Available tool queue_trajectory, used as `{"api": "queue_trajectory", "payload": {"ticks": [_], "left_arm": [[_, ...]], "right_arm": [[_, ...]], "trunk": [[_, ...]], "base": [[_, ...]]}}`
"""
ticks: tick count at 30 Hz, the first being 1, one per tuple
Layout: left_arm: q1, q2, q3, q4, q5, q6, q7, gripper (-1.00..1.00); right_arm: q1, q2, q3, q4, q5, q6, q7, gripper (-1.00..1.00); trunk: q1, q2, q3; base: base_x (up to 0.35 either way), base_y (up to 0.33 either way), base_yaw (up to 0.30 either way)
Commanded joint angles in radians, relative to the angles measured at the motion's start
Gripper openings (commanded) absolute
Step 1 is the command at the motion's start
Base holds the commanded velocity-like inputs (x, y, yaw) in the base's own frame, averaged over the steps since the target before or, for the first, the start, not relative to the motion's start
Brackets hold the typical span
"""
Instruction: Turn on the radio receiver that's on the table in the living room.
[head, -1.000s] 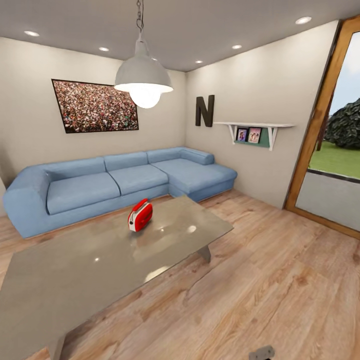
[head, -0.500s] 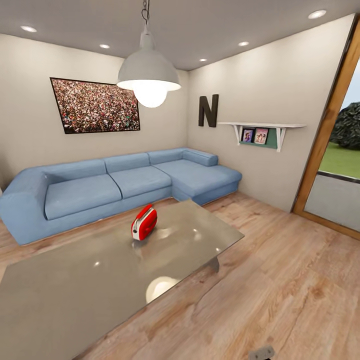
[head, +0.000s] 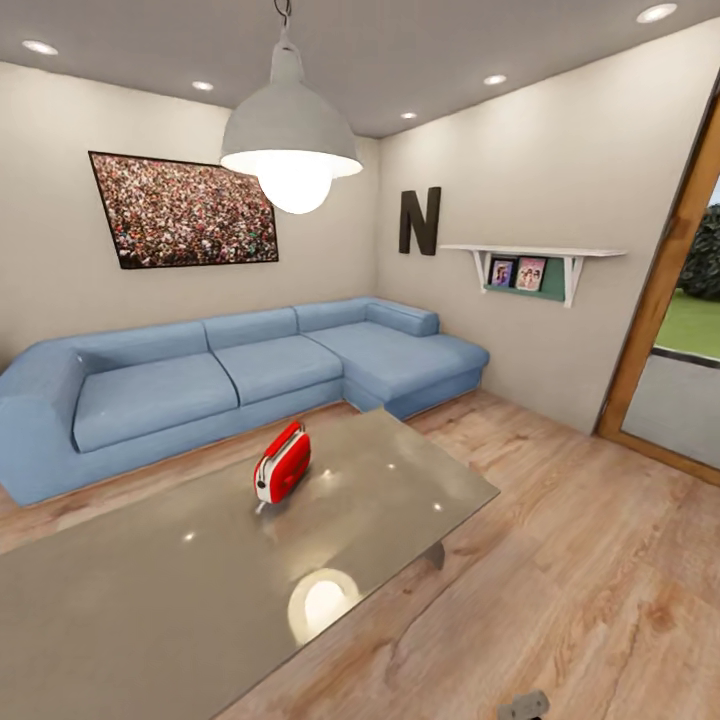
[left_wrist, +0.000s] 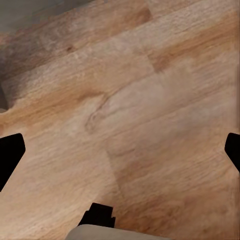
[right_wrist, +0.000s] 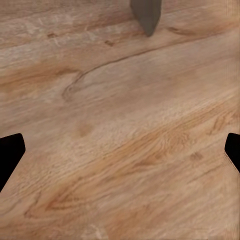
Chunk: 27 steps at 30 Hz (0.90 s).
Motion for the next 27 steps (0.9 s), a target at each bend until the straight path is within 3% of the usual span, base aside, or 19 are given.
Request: {"api": "queue_trajectory", "payload": {"ticks": [1,17,27], "left_arm": [[0.000,0.000,0.000,0.000,0.000,0.000,0.000,1.00],[0.000,0.000,0.010,0.000,0.001,0.000,0.000,1.00],[0.000,0.000,0.023,0.000,0.003,-0.001,0.000,1.00]], "right_arm": [[0.000,0.000,0.000,0.000,0.000,0.000,0.000,1.00],[0.000,0.000,0.000,0.000,0.000,0.000,0.000,1.00],[0.000,0.000,0.000,0.000,0.000,0.000,-0.001,1.00]], "trunk": [[0.000,0.000,0.000],[0.000,0.000,0.000],[0.000,0.000,0.000]], "base": [[0.326,-0.150,0.141],[0.300,-0.069,0.277],[0.113,0.000,0.292]]}}
